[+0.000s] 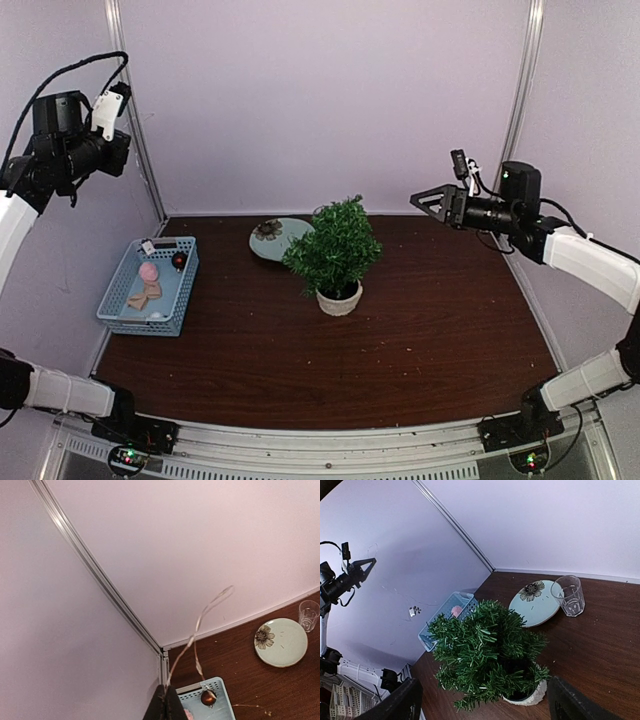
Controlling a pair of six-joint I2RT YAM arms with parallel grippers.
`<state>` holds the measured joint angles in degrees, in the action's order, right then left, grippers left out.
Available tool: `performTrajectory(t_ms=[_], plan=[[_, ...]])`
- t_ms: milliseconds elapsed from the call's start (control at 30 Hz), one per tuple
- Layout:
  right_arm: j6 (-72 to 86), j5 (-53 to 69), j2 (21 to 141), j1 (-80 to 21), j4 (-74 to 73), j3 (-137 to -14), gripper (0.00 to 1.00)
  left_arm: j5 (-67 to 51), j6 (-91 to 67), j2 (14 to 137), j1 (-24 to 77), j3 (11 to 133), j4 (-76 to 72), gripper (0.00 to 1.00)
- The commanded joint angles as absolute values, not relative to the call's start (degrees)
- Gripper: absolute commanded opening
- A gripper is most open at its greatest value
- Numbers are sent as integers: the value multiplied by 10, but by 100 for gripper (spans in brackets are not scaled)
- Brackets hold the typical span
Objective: Decorate the small christmas tree
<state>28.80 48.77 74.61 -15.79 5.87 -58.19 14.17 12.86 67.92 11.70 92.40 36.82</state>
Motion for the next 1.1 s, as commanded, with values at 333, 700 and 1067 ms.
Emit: performTrajectory(t_ms=[333,700,1067], plan=[[243,469,732,-198,4,-646,89,106,52,710,119,984,382,0],[211,454,718,-204,-44,-641,89,292,-11,652,118,798,315,0],[233,460,717,-206,-9,-625,88,116,-122,677,18,710,284,0]])
